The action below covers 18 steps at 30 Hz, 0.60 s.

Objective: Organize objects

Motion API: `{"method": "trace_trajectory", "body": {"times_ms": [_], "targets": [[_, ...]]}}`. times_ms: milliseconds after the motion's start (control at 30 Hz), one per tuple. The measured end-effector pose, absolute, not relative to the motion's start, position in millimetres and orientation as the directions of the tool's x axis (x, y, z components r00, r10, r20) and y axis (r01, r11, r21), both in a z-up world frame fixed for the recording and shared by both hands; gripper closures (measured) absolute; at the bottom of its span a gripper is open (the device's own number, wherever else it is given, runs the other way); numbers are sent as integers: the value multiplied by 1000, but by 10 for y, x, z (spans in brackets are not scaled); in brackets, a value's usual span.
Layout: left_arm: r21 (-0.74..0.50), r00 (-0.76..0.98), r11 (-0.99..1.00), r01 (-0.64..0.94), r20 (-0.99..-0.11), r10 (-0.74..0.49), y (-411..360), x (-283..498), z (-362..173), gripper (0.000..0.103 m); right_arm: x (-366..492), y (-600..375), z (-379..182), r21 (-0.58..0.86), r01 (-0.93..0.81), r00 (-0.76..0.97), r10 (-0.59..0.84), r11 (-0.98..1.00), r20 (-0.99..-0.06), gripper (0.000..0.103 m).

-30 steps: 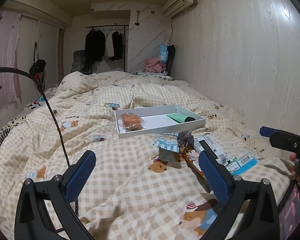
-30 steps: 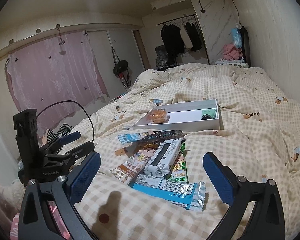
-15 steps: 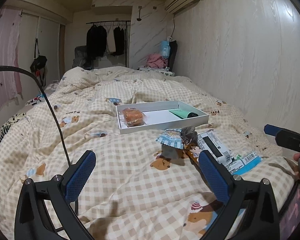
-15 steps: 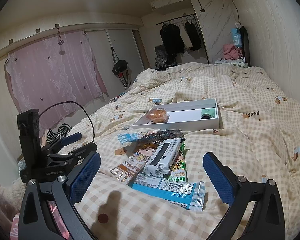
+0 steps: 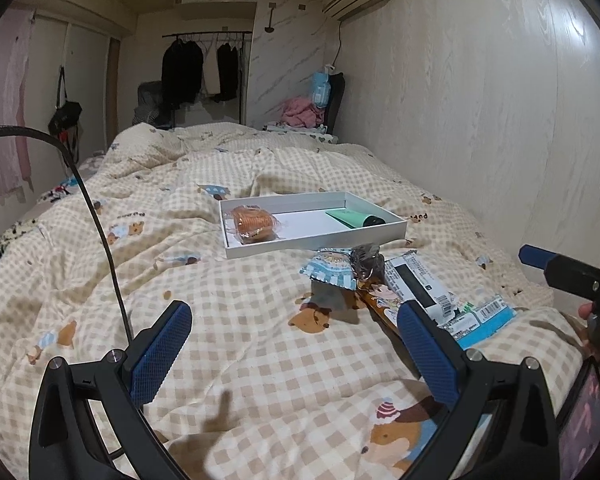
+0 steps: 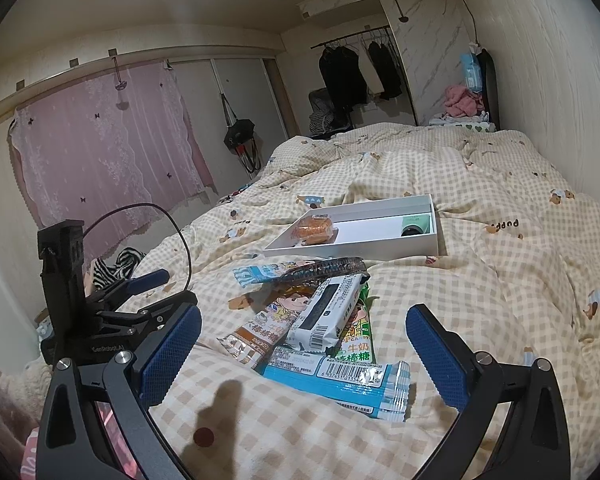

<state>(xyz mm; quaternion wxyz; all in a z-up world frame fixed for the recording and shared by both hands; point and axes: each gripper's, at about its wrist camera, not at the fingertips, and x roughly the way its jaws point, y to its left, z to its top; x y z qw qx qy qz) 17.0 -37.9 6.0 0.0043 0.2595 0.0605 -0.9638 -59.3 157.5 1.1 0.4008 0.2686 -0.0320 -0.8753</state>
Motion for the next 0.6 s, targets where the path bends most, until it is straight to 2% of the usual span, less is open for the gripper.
{"method": "trace_trajectory", "body": {"times_ms": [67,200,333,467,533,600], "targets": [[-175,-880,-985,2,-469,81,-450,214,72,0,-578,1575,12,267,685,-539,-717,-678,-441,0],[-243,-899,-970,16,-428,92,-574,285,99,0,-571,1563,-5,266,686,-538,-718,-677,-441,0],[-250,-896,-968,19,-435,95,-582,277,107,0,-581,1562,-15,273,683,-534,-719,-677,-445,0],[-275,-863,-961,-20,-481,156,-590,160,81,1,-578,1547,-3,273,682,-533,-717,-679,-450,0],[-353,-810,-931,-94,-517,278,-644,13,49,5,-564,1551,2,271,681,-540,-716,-681,-442,0],[-418,-760,-905,-85,-560,330,-748,-162,40,26,-551,1559,6,269,680,-545,-716,-682,-436,0]]}}
